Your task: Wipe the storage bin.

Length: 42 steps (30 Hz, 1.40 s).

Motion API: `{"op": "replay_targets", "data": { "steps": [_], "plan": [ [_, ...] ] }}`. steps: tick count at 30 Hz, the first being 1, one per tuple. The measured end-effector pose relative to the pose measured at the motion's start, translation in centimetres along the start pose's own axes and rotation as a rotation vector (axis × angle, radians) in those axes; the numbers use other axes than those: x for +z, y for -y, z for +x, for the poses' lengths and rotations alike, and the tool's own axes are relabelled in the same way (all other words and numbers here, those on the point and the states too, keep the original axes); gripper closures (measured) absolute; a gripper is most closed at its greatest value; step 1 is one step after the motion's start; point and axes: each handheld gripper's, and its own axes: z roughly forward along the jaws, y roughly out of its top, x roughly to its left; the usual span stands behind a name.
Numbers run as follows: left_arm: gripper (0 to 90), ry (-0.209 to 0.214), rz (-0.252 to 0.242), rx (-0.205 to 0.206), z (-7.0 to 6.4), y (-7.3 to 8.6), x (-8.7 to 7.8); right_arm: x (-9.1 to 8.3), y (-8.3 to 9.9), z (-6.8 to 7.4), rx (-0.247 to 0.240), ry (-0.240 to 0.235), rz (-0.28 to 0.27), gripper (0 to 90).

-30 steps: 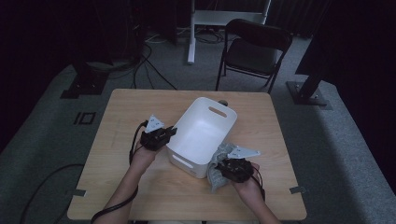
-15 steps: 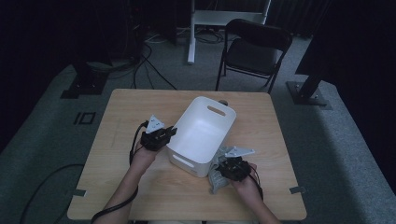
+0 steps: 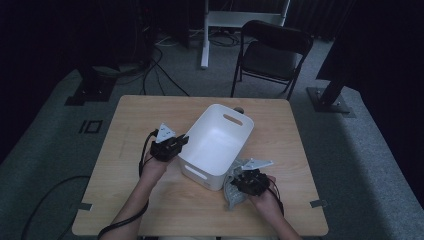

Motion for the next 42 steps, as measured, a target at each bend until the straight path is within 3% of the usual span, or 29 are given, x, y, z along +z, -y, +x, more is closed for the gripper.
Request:
{"op": "replay_targets", "data": {
  "steps": [6,10,14,17,19,26,35,42],
  "plan": [
    [83.4,-0.008,0.0,-0.009,-0.1,0.0,0.0,-4.0,-1.4,1.7,-0.032,-0.06,-0.12,74.9],
    [83.5,-0.013,-0.006,-0.011,-0.1,0.1,0.0,-4.9,-1.6,3.2,-0.07,-0.057,-0.152,74.8],
    [83.6,0.003,-0.001,-0.016,-0.1,0.0,0.0,-4.0,-1.6,3.7,-0.077,-0.029,-0.138,74.8],
    [83.8,0.016,0.007,-0.01,0.0,-0.1,0.0,-3.0,-1.4,3.9,-0.104,0.02,-0.1,74.8],
    [83.8,0.016,0.003,-0.012,0.0,0.0,0.0,-2.5,-1.2,3.5,-0.072,0.003,-0.096,74.8],
    [83.8,0.021,0.001,-0.007,-0.1,0.0,0.0,-0.6,-0.4,2.3,-0.032,-0.003,-0.022,74.8],
    [83.4,0.018,0.005,-0.003,-0.1,0.0,0.0,0.4,-0.1,1.3,-0.032,-0.005,-0.002,74.8],
    [82.9,0.015,0.003,-0.011,0.0,0.0,0.0,2.1,0.7,0.0,0.003,0.001,0.053,74.7]
  ]
}}
